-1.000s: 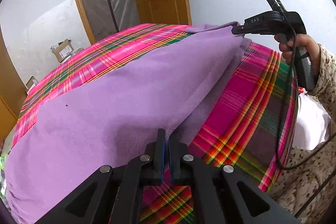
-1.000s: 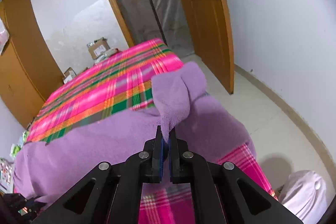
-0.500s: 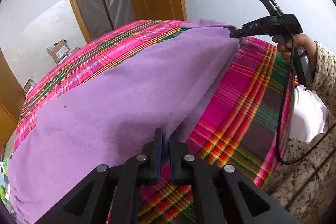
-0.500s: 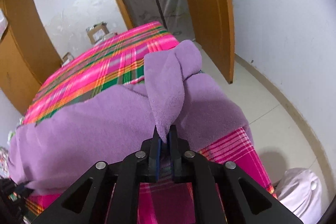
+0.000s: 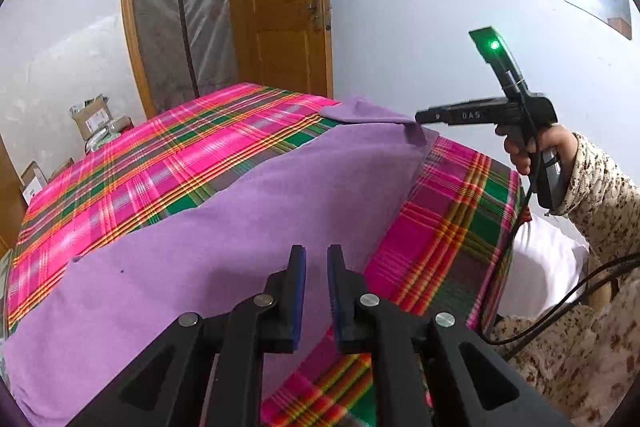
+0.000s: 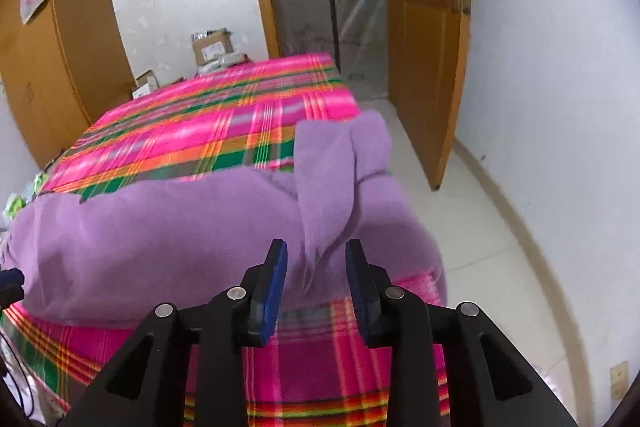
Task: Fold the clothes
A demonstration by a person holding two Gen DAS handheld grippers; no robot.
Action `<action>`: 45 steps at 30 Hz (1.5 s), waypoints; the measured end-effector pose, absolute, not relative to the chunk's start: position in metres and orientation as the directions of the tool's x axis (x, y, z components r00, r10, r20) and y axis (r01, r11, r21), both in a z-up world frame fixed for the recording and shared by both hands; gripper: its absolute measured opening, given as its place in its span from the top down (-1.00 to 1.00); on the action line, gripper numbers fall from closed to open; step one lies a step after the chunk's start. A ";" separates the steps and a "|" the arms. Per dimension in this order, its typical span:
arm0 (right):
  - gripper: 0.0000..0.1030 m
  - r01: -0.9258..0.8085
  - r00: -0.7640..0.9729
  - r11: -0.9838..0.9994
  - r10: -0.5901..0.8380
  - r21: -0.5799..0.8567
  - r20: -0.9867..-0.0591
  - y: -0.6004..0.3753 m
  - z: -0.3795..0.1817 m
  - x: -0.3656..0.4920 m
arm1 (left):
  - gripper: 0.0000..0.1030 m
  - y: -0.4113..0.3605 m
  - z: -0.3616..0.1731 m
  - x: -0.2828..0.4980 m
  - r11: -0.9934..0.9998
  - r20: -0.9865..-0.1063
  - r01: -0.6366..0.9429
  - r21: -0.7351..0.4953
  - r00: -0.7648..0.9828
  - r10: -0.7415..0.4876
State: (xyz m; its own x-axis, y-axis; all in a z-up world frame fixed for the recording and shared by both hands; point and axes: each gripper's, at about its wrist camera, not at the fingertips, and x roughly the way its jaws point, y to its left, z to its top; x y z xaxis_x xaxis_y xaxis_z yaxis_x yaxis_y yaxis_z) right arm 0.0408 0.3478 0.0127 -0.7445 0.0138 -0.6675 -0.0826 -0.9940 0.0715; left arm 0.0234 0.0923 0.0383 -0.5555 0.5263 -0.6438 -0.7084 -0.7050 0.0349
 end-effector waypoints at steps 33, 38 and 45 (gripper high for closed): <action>0.84 -0.046 -0.564 -0.979 0.189 -0.198 -0.804 0.331 -0.020 -0.103 | 0.62 0.150 0.000 -0.021 -0.708 -0.770 -0.702 -0.081 -0.407 0.491; 0.91 -0.079 -0.597 -0.987 0.157 -0.137 -0.787 0.344 -0.010 -0.094 | 0.62 0.153 -0.002 -0.022 -0.708 -0.772 -0.703 -0.070 -0.411 0.485; 0.92 -0.149 -0.668 -0.989 0.088 0.017 -0.739 0.381 0.013 -0.071 | 0.62 0.155 -0.002 -0.023 -0.709 -0.771 -0.702 -0.070 -0.413 0.484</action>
